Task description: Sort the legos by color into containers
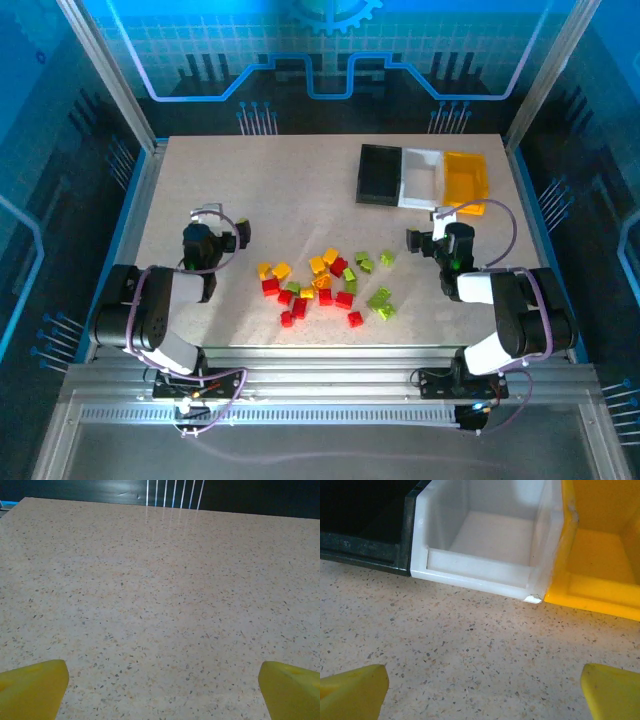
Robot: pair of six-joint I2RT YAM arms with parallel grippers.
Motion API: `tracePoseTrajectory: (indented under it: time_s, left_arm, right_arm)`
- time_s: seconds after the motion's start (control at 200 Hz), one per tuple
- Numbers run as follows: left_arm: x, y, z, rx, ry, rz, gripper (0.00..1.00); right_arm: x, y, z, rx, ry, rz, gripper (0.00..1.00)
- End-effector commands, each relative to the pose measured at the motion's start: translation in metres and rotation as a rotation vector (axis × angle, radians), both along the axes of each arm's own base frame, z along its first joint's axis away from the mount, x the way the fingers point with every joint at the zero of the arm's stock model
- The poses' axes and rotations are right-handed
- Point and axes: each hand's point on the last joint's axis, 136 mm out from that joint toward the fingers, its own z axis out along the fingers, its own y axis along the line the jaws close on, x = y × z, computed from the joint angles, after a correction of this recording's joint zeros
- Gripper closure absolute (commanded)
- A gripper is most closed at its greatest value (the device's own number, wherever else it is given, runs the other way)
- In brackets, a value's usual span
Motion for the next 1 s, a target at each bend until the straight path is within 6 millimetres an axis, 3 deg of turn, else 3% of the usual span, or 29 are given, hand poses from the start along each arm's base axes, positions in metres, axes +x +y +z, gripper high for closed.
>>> tracePoseTrajectory:
  time_s: [0.0,0.991]
  left_arm:
    - [0.0019,-0.0031,0.0005,0.01,-0.004,-0.025,0.01]
    - [0.0021,-0.0031,0.0005,0.01,-0.003,-0.025,0.01]
  right_arm:
    - [0.0101,-0.0009,0.0183,-0.004,-0.065,0.003,0.0]
    - [0.0102,-0.0019,0.018,0.004,-0.062,0.005,0.0]
